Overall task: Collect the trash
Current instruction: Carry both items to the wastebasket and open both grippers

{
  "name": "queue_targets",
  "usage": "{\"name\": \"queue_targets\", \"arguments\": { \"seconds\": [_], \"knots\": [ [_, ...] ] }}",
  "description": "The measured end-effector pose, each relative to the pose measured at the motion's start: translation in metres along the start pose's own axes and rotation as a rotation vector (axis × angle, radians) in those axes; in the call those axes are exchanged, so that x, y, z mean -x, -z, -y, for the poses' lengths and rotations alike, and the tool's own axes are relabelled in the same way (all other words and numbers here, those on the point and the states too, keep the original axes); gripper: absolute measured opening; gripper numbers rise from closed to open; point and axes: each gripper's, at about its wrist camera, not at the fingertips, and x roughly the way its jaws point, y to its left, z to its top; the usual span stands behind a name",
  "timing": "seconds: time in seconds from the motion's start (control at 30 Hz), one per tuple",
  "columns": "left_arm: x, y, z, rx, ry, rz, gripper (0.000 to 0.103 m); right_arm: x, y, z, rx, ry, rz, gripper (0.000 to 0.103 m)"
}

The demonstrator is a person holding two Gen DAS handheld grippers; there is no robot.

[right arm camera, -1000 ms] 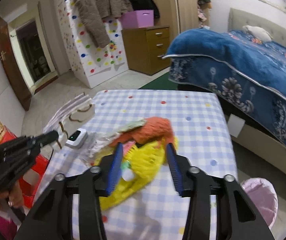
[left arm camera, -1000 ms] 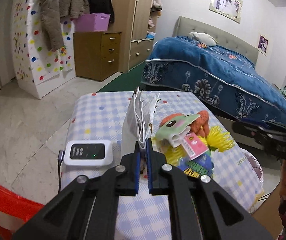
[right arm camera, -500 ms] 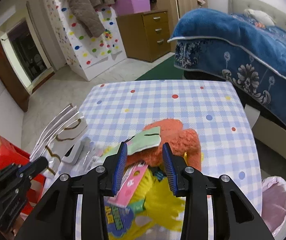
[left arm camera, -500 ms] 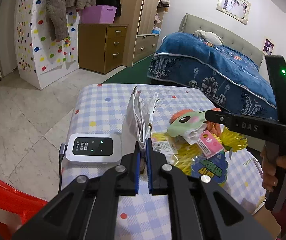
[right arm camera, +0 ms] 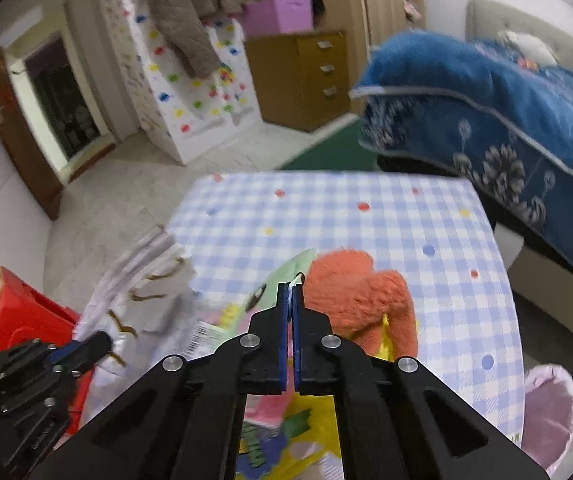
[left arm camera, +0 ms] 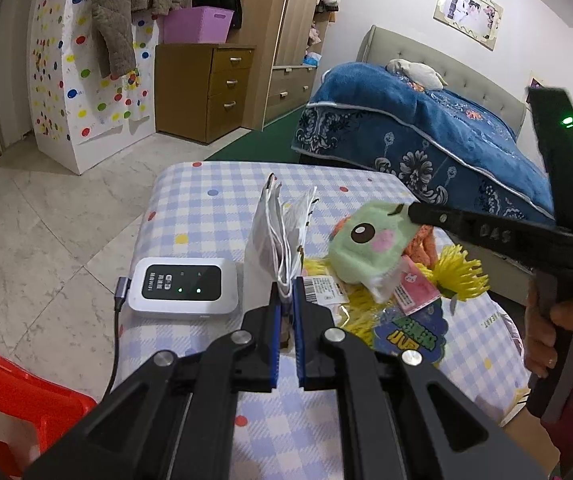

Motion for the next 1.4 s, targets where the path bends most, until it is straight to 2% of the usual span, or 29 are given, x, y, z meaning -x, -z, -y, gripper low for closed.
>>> {"name": "queue_targets", "arguments": {
  "seconds": [0.1, 0.2, 0.37, 0.5, 0.63, 0.87, 1.07, 1.17, 1.4],
  "knots": [
    [0.016, -0.003, 0.004, -0.008, -0.006, 0.024, 0.004, 0.039, -0.005, -0.011, 0.03, -0.064, 0.088, 0.0],
    [0.038, -0.007, 0.012, -0.027, -0.006, 0.063, 0.004, 0.082, -0.008, -0.016, 0.068, -0.059, 0.175, 0.0],
    [0.061, -0.01, 0.031, -0.05, 0.035, 0.093, 0.004, 0.13, 0.001, -0.004, 0.065, -0.02, 0.243, 0.0],
    [0.074, -0.007, 0.056, -0.084, 0.075, 0.114, 0.004, 0.16, 0.02, 0.012, 0.055, 0.051, 0.281, 0.0],
    [0.08, 0.001, 0.086, -0.12, 0.149, 0.115, 0.004, 0.181, 0.045, 0.04, 0.0, 0.084, 0.283, 0.0],
    [0.068, 0.021, 0.152, -0.213, 0.25, 0.071, 0.004, 0.205, 0.087, 0.088, -0.094, 0.154, 0.28, 0.0],
    [0.047, 0.04, 0.213, -0.319, 0.322, 0.013, 0.004, 0.217, 0.123, 0.133, -0.18, 0.211, 0.26, 0.001],
    [0.029, 0.049, 0.246, -0.377, 0.355, -0.032, 0.004, 0.222, 0.142, 0.158, -0.216, 0.267, 0.247, 0.001],
    [-0.006, 0.064, 0.309, -0.453, 0.432, -0.11, 0.004, 0.233, 0.186, 0.214, -0.326, 0.362, 0.21, 0.001]
  ]
}}
